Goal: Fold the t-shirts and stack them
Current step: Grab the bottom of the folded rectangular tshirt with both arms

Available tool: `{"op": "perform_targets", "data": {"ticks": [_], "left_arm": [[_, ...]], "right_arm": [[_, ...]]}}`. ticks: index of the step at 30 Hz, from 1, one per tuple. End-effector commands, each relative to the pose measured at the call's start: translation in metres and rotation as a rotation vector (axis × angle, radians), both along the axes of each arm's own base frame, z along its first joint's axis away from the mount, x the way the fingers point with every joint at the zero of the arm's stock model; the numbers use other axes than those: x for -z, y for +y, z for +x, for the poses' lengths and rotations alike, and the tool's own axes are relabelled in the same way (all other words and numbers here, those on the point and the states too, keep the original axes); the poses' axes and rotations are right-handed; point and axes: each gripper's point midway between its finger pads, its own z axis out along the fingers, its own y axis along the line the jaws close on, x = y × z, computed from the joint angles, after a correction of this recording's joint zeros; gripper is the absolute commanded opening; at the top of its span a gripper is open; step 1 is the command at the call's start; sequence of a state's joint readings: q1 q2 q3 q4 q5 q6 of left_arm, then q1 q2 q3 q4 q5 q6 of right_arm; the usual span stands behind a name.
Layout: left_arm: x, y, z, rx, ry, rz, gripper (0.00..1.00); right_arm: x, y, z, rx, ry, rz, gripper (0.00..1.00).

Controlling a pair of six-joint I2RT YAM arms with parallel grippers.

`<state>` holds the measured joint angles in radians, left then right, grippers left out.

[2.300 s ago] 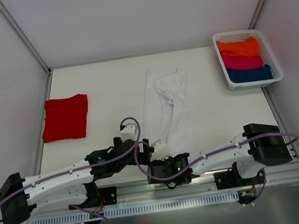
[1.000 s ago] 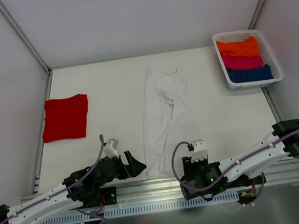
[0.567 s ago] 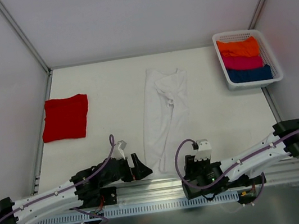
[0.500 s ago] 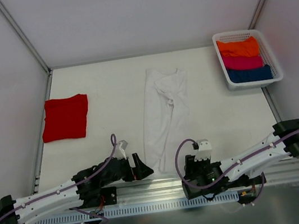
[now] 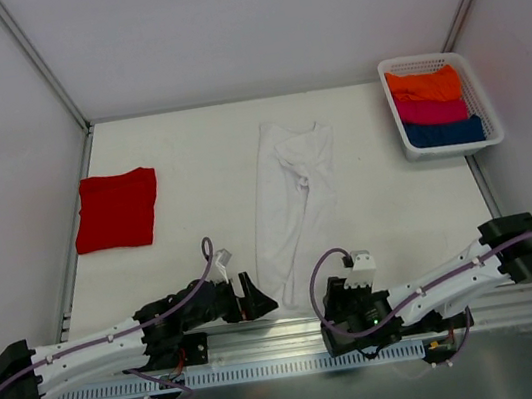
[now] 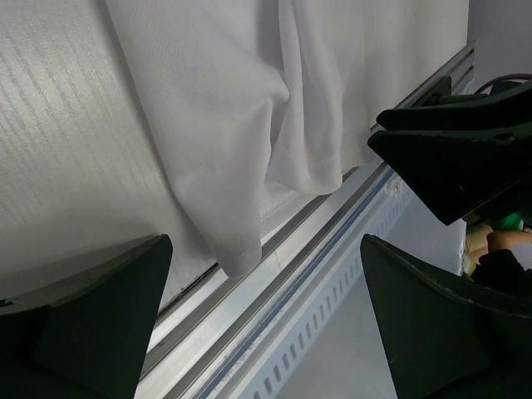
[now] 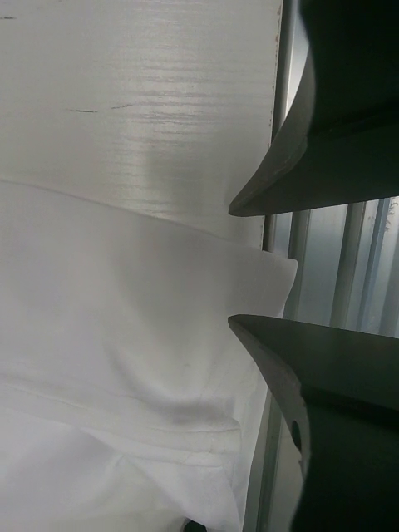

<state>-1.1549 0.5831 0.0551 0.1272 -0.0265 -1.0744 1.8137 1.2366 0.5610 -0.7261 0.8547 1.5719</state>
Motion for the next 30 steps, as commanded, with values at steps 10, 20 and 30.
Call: {"op": "perform_targets", "data": {"ticks": [10,20,30], "left_arm": [[0.011,-0.01,-0.005,0.034,0.02,-0.059,0.99],[0.015,-0.01,-0.007,0.035,0.027,-0.046,0.99],[0.025,-0.011,-0.01,0.045,0.052,-0.015,0.99]], "right_arm": [[0.007,0.01,0.001,0.033,-0.015,0.04,0.55],[0.008,0.011,0.002,0.037,-0.02,0.049,0.55],[0.008,0.011,0.003,0.041,-0.023,0.052,0.57]]}}
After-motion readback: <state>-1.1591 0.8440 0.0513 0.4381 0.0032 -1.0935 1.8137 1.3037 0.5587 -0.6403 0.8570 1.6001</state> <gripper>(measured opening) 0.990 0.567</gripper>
